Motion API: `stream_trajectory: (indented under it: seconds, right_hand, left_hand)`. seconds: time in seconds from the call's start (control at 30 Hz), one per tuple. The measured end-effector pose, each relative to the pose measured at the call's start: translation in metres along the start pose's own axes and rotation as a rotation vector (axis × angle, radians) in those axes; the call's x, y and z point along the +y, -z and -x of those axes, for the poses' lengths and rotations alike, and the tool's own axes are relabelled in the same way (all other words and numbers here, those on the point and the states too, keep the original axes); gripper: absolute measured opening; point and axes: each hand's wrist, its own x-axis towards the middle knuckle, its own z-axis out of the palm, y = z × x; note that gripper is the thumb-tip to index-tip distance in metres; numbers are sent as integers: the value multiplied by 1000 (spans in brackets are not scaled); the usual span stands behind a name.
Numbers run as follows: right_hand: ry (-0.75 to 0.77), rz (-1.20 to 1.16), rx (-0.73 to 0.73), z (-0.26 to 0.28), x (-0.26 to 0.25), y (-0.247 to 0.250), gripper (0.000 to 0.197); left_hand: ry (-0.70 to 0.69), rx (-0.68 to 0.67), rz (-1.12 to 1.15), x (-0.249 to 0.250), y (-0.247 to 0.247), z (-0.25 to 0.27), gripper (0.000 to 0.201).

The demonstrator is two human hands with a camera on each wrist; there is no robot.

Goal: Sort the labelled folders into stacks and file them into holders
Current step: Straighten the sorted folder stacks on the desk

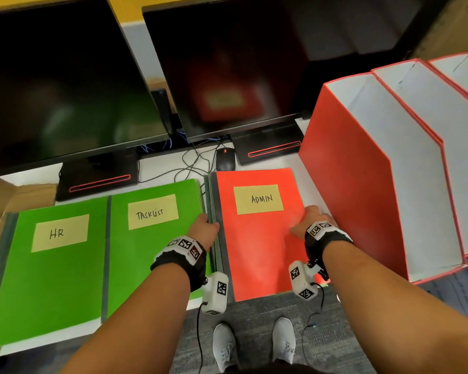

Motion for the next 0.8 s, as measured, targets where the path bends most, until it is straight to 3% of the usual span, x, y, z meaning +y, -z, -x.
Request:
stream_trajectory:
  seconds: [0.1, 0.17, 0.3, 0.47, 0.7, 0.8]
  right_hand:
    - [0, -33, -17, 2, -5, 4, 60]
    - [13, -69, 5, -2, -7, 4, 64]
    - [79, -297, -14, -4, -13, 12, 41]
    - [111, -376, -39, 4, -25, 28, 22]
    - [158, -445, 28, 2, -31, 27, 20]
    - [118, -471, 15, 2, -32, 26, 31]
  left_hand:
    - [-7, -3, 116, 2, 3, 2, 50]
    - [-16, 25, 203, 1, 8, 1, 55]
    - [-60, 110, 283, 0, 23, -1, 44]
    - [-102, 305, 154, 5, 48, 4, 31]
    - [28, 349, 48, -30, 82, 13, 41]
    - [47, 365, 34, -40, 86, 15, 45]
